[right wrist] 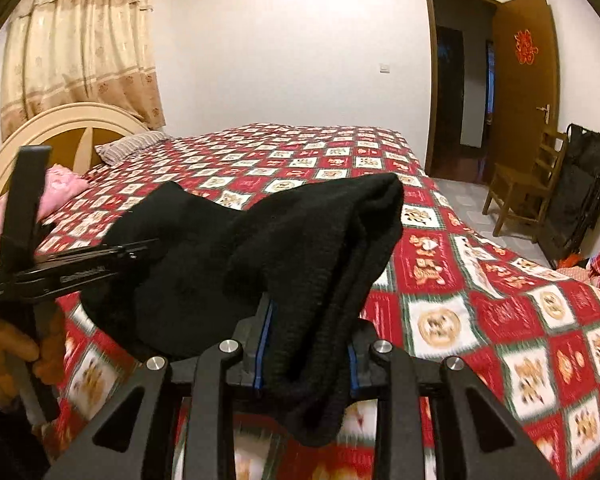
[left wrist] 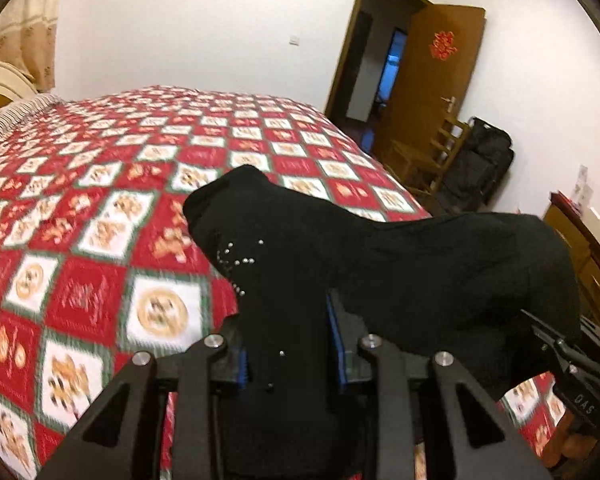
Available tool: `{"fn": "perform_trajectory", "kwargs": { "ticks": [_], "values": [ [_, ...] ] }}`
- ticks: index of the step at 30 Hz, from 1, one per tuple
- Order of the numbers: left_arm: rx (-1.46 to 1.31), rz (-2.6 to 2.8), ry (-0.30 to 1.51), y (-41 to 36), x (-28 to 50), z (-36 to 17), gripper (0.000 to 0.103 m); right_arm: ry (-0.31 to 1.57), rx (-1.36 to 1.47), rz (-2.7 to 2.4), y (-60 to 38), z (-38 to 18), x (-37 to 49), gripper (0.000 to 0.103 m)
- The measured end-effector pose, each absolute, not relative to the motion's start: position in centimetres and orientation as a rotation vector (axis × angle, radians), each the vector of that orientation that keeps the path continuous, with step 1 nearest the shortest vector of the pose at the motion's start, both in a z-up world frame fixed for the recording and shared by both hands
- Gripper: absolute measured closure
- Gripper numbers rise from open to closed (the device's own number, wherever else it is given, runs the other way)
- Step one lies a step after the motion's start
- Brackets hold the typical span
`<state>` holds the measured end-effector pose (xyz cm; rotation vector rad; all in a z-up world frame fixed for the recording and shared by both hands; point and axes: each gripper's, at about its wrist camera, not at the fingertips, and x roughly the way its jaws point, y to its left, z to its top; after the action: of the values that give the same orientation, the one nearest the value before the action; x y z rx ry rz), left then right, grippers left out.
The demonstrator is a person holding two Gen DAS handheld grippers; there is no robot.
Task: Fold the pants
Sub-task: 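Lower the folded pants onto the quilt and open both grippers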
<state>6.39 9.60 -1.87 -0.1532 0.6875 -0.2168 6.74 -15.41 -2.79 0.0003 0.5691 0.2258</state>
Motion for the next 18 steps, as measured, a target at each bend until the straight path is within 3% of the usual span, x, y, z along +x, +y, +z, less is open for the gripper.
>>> {"fn": "perform_trajectory", "kwargs": {
  "ticks": [18],
  "values": [
    [-0.106, -0.039, 0.701, 11.0, 16.0, -6.1, 0.071, 0.671, -0.12, 0.137, -11.7, -8.4, 20.6, 0.073]
  ]
}}
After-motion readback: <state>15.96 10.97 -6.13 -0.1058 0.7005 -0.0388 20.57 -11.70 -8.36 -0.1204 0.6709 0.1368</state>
